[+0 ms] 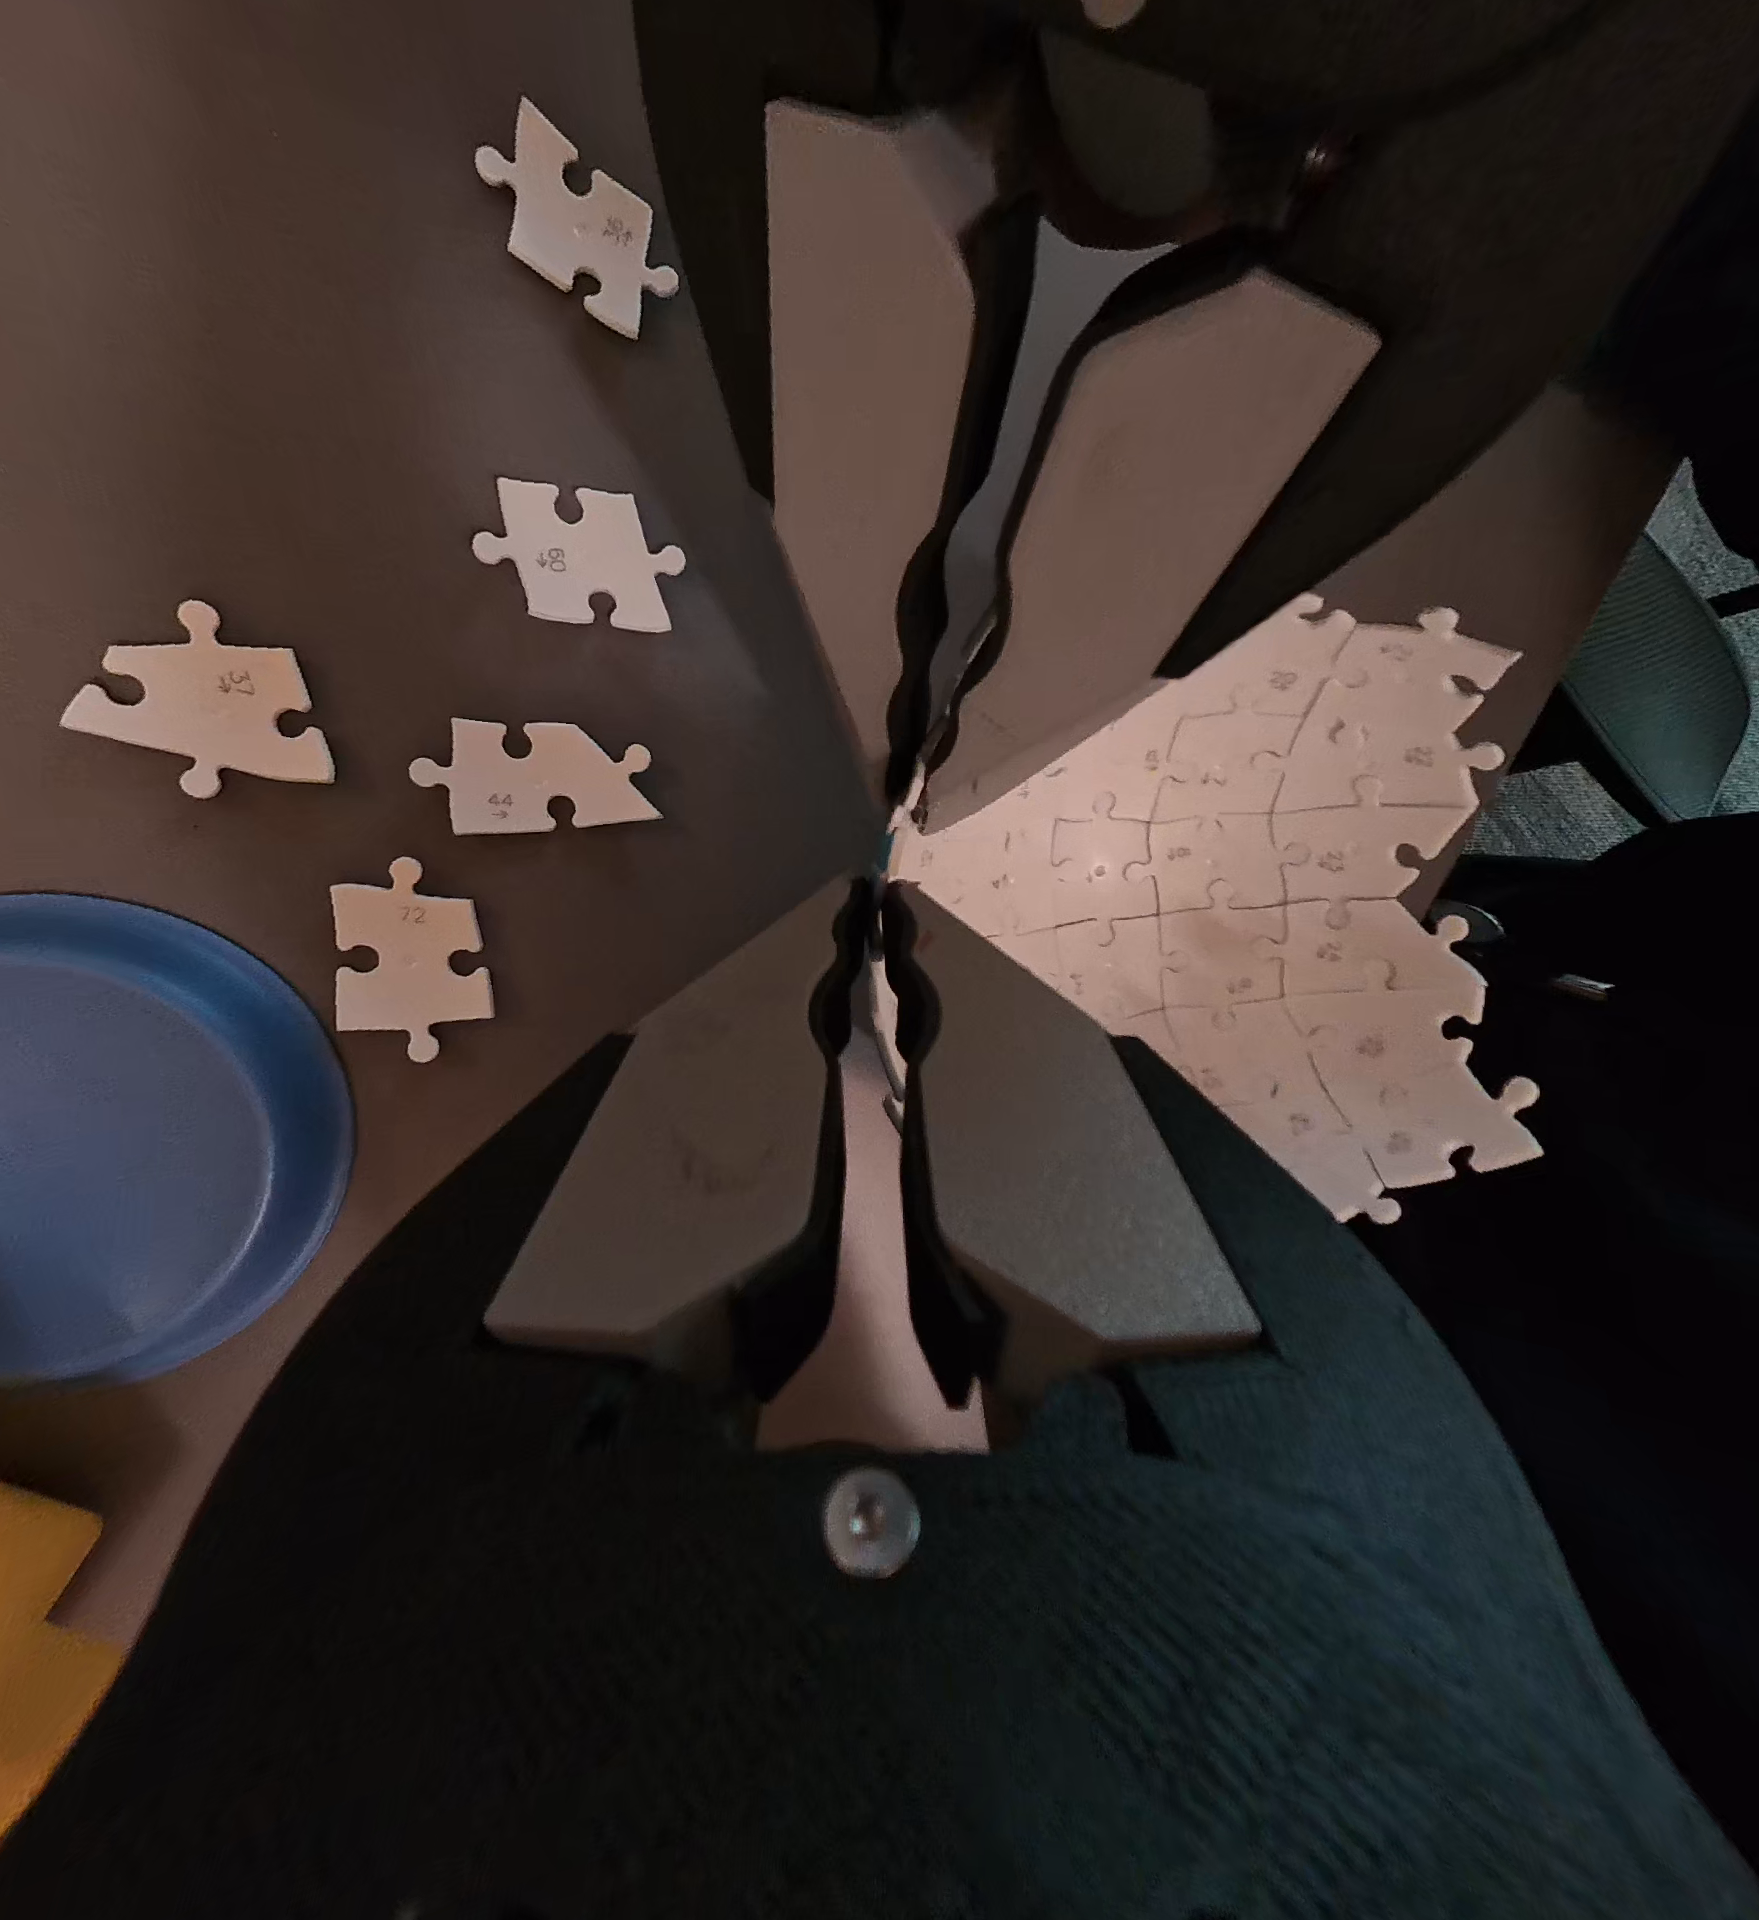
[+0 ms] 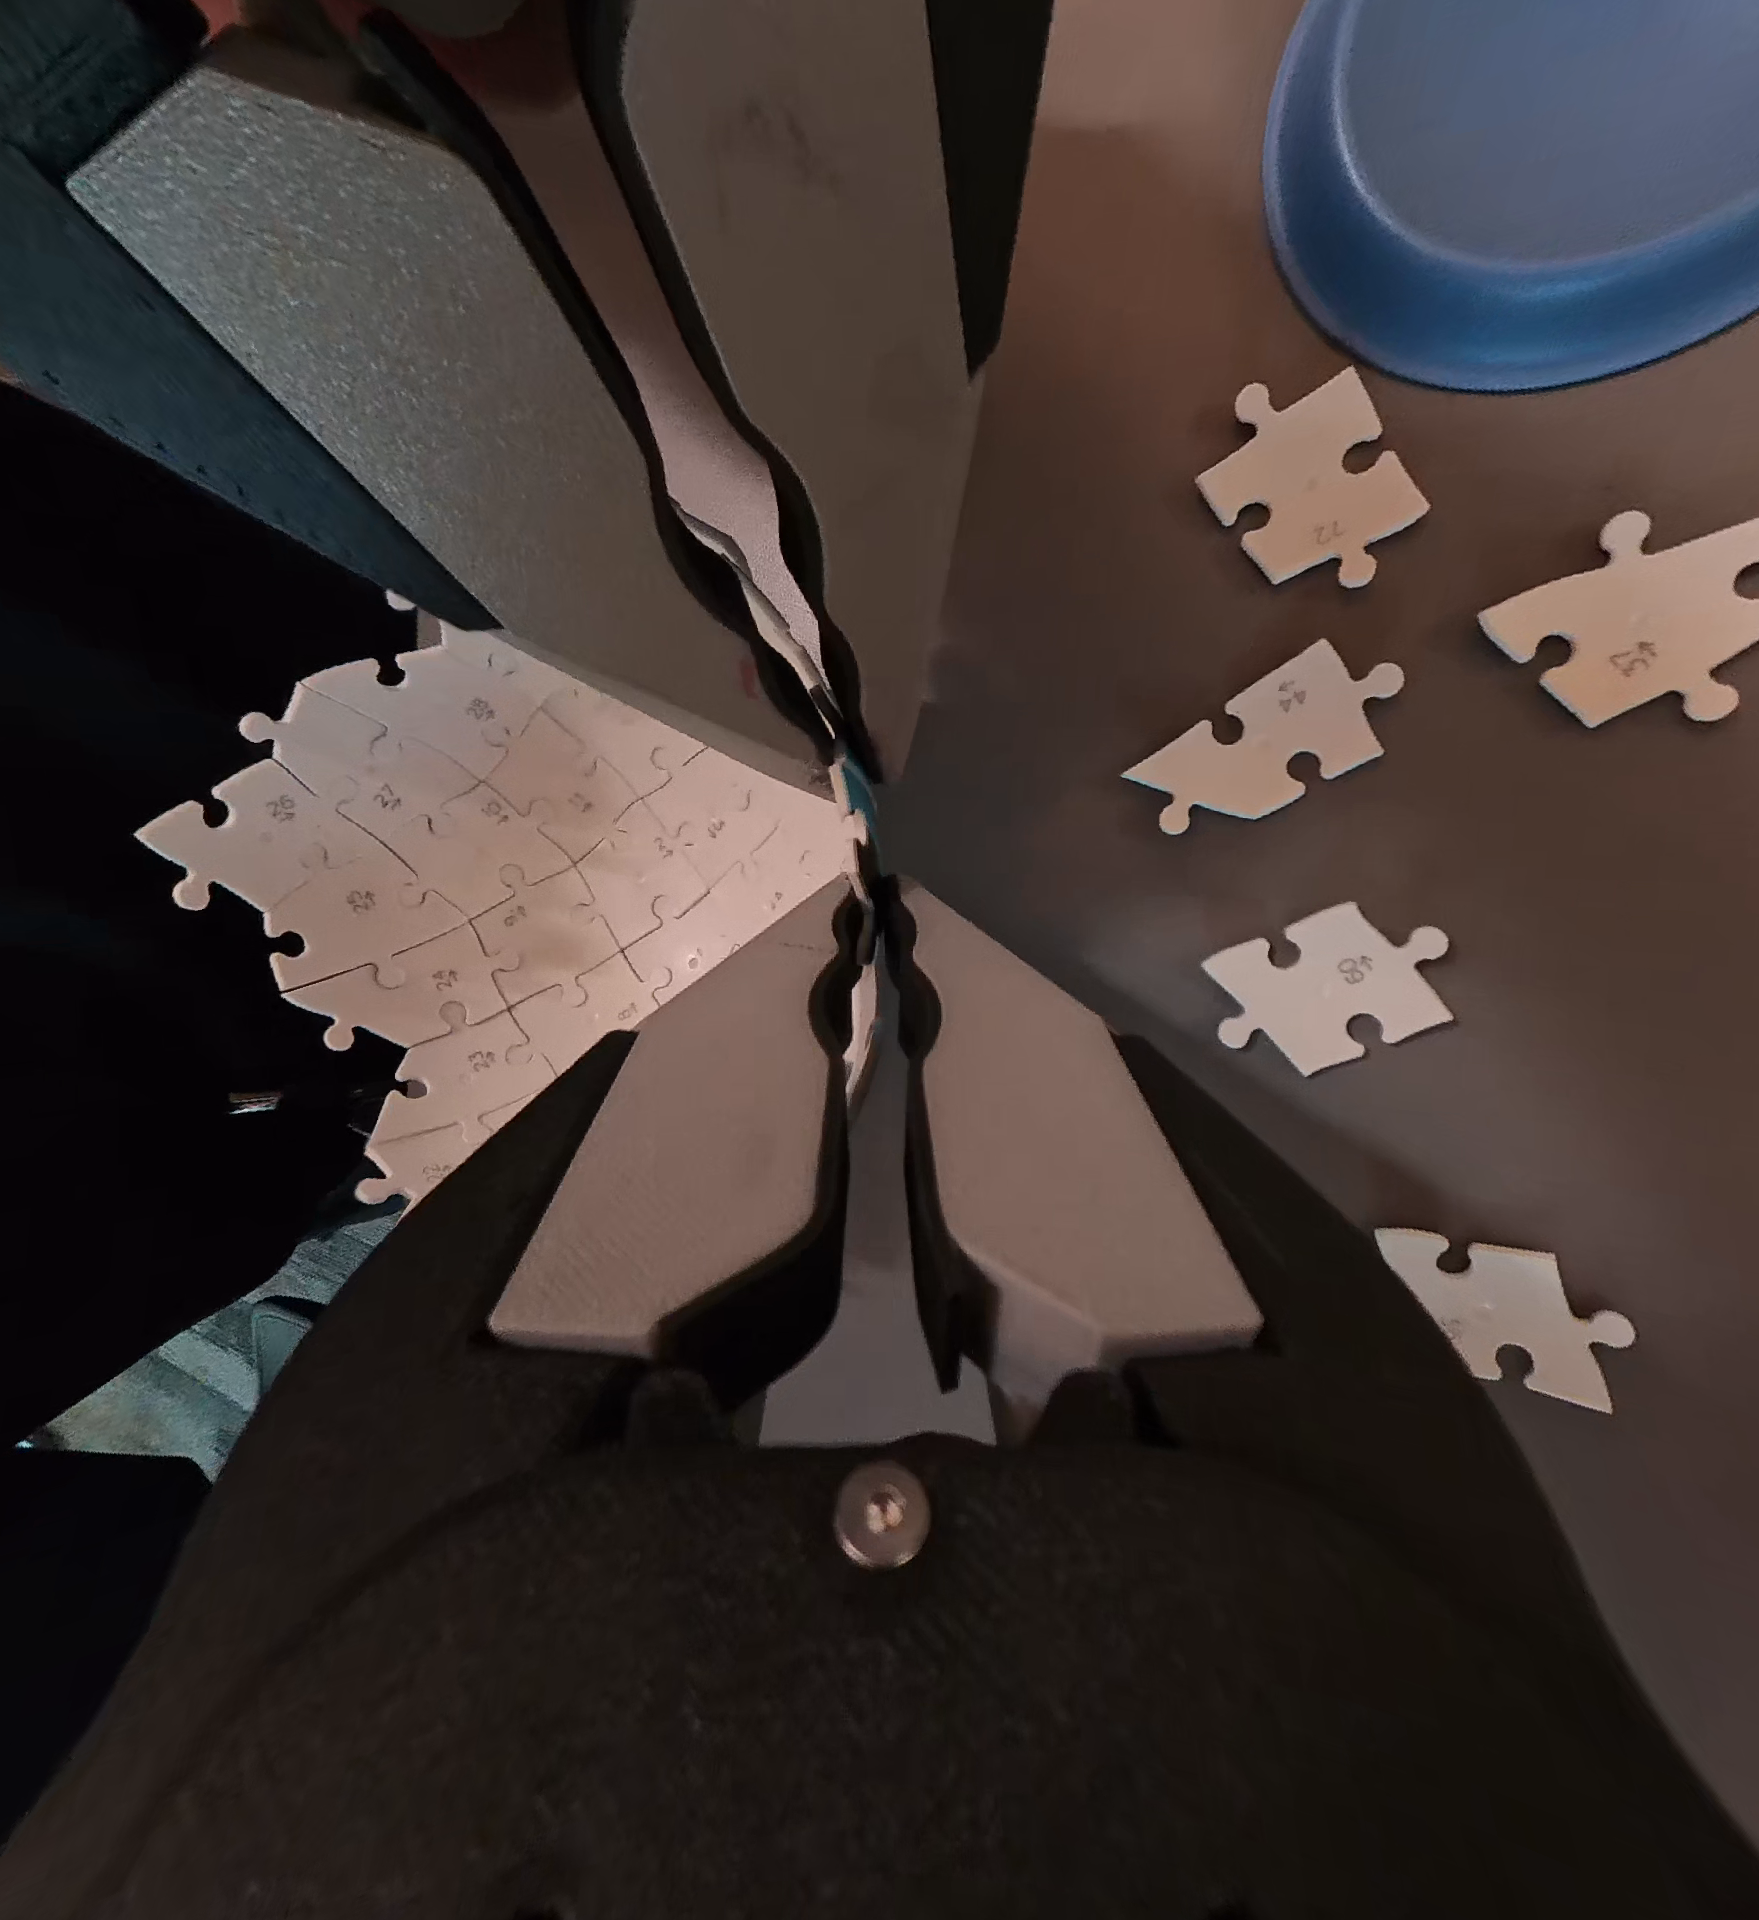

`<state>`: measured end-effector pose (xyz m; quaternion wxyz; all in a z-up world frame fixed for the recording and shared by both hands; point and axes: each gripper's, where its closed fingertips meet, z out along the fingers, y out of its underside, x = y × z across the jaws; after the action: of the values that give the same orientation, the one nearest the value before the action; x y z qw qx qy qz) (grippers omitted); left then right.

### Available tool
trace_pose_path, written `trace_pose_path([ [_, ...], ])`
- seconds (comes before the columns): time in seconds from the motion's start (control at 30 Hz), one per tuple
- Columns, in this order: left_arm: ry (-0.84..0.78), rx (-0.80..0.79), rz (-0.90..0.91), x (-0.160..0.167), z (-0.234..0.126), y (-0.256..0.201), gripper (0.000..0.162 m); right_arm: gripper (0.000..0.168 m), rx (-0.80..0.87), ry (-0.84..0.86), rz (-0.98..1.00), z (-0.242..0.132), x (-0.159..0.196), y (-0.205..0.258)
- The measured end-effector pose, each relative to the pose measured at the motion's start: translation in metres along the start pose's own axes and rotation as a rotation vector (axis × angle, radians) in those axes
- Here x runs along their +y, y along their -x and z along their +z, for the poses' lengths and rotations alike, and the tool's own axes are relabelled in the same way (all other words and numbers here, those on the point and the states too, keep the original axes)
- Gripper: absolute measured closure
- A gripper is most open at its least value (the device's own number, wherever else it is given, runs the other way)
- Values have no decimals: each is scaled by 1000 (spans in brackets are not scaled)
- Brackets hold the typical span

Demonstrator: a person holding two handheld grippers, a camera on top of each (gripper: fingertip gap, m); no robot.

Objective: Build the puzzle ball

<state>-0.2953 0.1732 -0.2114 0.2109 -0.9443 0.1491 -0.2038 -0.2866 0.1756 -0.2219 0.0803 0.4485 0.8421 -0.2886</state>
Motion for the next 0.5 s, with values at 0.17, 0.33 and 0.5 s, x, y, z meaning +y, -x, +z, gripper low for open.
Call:
trace_pose_path([
  [0.17, 7, 1, -3, 2, 0, 1, 162, 168, -22, -8, 12, 1, -1, 0],
  [0.33, 9, 20, -22, 3, 0, 2, 162, 168, -27, -10, 30, 3, -2, 0],
  [0.5, 7, 50, -36, 4, 0, 0, 161, 168, -31, -14, 33, 4, -2, 2],
])
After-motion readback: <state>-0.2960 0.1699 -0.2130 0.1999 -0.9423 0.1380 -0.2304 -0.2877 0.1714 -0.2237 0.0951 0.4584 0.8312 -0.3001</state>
